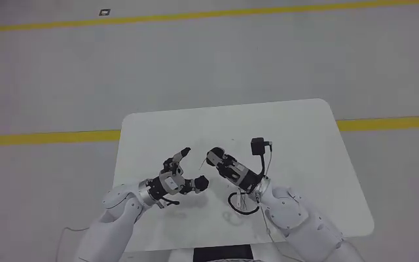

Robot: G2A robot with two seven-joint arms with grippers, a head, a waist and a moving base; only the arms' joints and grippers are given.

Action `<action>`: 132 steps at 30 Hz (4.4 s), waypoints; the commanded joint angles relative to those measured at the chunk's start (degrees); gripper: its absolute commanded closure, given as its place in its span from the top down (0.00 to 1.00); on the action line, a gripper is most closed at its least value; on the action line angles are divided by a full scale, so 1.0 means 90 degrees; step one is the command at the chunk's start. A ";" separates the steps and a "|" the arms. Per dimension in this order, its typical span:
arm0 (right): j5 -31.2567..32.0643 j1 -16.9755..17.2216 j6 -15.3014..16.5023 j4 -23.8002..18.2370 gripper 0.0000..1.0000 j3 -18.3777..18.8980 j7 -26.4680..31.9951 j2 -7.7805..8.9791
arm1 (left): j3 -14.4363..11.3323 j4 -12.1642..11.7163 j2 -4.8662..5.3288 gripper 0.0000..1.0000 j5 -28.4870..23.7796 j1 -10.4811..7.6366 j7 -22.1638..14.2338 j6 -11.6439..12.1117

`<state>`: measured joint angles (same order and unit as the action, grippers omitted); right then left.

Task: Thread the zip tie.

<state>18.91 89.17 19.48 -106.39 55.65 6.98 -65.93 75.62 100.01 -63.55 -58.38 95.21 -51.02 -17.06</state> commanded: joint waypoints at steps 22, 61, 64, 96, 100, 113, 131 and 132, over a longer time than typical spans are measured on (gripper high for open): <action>-0.0067 0.0016 0.0000 0.0051 0.00 0.0019 0.0003 -0.0003 | -0.0115 -0.0125 0.0078 0.40 -0.0111 -0.0056 -0.0053 0.0138; -0.0039 -0.0016 0.0000 -0.0039 0.00 -0.0073 0.0017 0.0017 | -0.0224 -0.0083 0.0180 0.20 -0.0123 -0.0051 0.0046 0.0483; -0.0082 -0.0012 0.0000 -0.0072 0.00 -0.0085 0.0015 0.0027 | -0.0233 -0.0090 0.0185 0.20 -0.0126 -0.0055 0.0062 0.0507; -0.0223 -0.0098 0.0000 0.0000 0.92 -0.0203 -0.0029 0.0120 | -0.0239 -0.0077 0.0253 0.00 -0.0099 -0.0055 0.0062 0.0798; -0.0240 -0.0062 0.0000 -0.0002 1.00 -0.0169 -0.0069 0.0130 | -0.0140 -0.0091 0.0276 0.00 -0.0024 -0.0036 0.0047 0.0901; -0.1734 0.0241 -0.0004 0.0020 1.00 0.0383 0.0923 0.0262 | 0.0297 -0.0103 0.0426 0.00 0.0791 0.0021 -0.0670 0.1210; -0.4302 0.0180 -0.0175 0.0329 1.00 0.0412 0.2405 0.0251 | 0.0464 -0.0387 0.0516 0.00 0.2216 -0.0194 -0.1403 0.2911; -0.4584 0.0157 -0.0162 0.0395 1.00 0.0435 0.2603 0.0252 | 0.0464 -0.0429 0.0525 0.00 0.2283 -0.0228 -0.1530 0.2992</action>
<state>-18.24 90.81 17.92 -103.38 59.36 27.80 -63.68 79.80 96.60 -58.90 -38.48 93.41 -63.69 9.04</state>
